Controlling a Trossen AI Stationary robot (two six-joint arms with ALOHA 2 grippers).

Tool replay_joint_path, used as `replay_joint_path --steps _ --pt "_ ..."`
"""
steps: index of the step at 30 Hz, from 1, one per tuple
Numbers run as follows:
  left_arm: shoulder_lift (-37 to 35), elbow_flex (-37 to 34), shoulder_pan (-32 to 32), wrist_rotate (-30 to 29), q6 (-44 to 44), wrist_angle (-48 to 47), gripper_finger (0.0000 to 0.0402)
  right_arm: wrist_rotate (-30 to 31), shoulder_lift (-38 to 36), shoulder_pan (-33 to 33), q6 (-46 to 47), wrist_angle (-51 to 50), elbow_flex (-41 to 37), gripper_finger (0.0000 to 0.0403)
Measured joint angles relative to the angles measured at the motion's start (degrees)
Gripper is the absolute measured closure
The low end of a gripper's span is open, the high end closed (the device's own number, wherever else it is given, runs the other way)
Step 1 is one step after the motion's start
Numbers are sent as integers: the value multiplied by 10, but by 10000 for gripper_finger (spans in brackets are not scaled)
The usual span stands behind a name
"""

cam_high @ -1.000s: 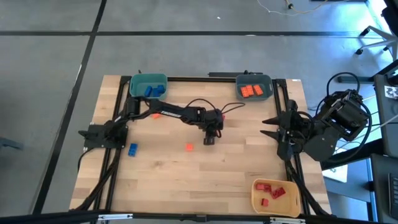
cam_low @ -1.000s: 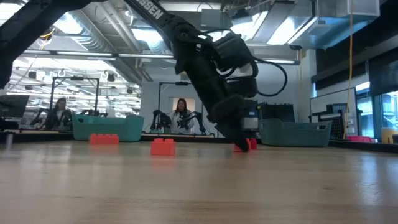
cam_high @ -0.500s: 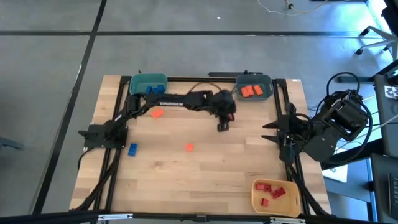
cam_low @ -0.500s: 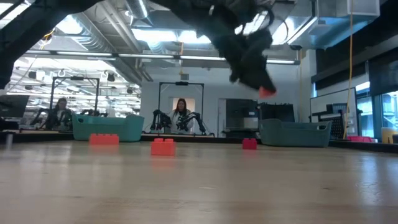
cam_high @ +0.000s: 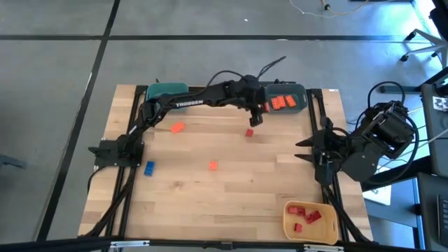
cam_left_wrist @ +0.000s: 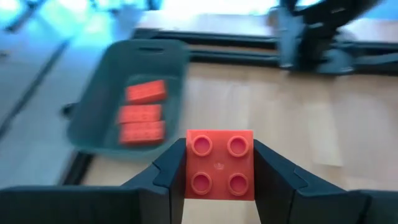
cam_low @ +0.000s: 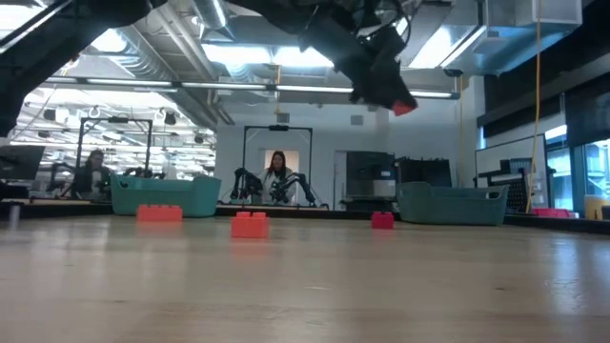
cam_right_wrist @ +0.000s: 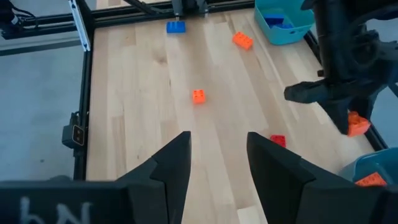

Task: Sort & place blocks by color
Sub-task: Put the orange game piece into the blue bin

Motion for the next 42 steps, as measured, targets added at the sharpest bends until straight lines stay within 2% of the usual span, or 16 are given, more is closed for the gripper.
replay_joint_path --steps 7,13,17,20,24,28,42 --pt "-8 1 3 194 -16 1 274 -6 5 -7 -21 0 0 244" --pt "-19 51 13 367 -68 -22 274 -28 9 -13 -148 0 -48 244" --pt "-24 96 7 423 -94 -34 274 -27 9 -18 -217 2 -109 244" --pt "-23 119 -5 456 -94 -62 274 10 9 -25 -229 3 -151 244" --pt "-23 125 -21 460 -91 -98 274 80 9 -28 -243 11 -184 244" --pt "-22 124 -30 440 -90 -119 274 118 9 -29 -247 32 -197 244" --pt "-22 124 -80 409 -89 -98 274 120 9 -63 -372 138 -200 244"
